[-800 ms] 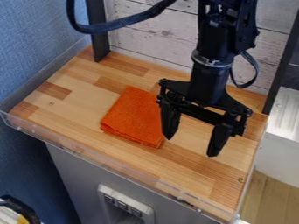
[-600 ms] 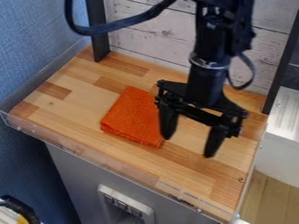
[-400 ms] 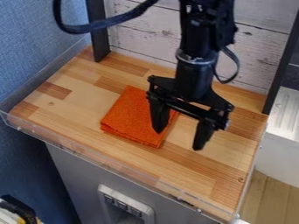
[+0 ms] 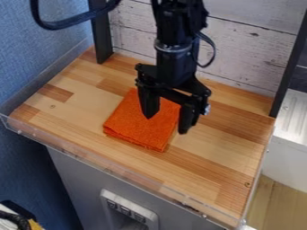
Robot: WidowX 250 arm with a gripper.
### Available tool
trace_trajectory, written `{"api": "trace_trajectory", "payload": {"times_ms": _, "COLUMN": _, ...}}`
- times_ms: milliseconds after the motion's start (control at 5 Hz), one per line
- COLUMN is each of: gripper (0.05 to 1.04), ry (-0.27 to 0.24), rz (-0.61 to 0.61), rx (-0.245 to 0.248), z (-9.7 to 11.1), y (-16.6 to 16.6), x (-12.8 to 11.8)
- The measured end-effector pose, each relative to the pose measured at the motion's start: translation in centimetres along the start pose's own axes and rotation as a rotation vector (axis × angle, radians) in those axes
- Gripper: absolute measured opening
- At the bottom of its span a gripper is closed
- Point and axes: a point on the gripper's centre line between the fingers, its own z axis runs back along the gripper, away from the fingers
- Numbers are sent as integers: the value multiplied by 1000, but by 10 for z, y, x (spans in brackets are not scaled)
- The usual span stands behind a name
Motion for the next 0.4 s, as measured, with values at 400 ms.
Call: {"api": "trace_trajectory", "payload": {"times_ms": 400, "gripper": 999, "ry": -40, "rz": -57, "rx": 5, "z": -3, "y": 27, "x": 14}}
